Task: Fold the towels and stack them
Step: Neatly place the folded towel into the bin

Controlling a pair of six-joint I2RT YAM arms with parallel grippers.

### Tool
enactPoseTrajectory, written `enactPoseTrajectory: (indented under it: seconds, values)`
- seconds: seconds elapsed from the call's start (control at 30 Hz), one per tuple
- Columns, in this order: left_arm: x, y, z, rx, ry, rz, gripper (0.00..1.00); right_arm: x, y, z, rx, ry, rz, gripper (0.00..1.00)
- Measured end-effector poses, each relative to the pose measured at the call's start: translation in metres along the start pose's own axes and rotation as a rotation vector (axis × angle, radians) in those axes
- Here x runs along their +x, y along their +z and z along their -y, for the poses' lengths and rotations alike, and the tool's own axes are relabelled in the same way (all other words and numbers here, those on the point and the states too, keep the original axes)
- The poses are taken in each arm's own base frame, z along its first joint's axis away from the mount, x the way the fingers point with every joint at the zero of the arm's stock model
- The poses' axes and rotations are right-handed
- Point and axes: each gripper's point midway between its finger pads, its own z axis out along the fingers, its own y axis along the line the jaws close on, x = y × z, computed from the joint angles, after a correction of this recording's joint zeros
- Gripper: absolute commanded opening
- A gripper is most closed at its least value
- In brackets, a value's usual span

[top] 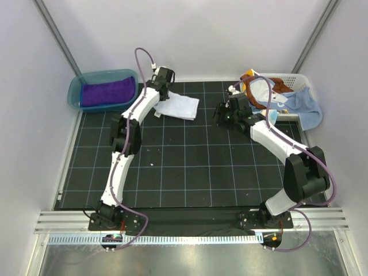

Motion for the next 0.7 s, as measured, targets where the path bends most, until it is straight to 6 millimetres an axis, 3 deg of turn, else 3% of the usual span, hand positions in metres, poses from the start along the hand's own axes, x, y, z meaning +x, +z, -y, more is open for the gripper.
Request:
enactPoseTrajectory:
  seconds: [0.23, 0.4, 0.7]
  values:
    - [-0.026, 0.018, -0.031, -0.127, 0.018, 0.076, 0.00, 0.029, -0.005, 0.015, 0.023, 0.004, -0.041, 0.53]
    - [-0.042, 0.020, -0.057, -0.177, 0.029, 0.102, 0.00, 0.044, -0.002, 0.022, 0.032, 0.010, -0.066, 0.52]
    - [-0.069, 0.017, -0.095, -0.247, 0.057, 0.149, 0.00, 0.044, -0.004, 0.013, -0.008, 0.010, -0.060, 0.52]
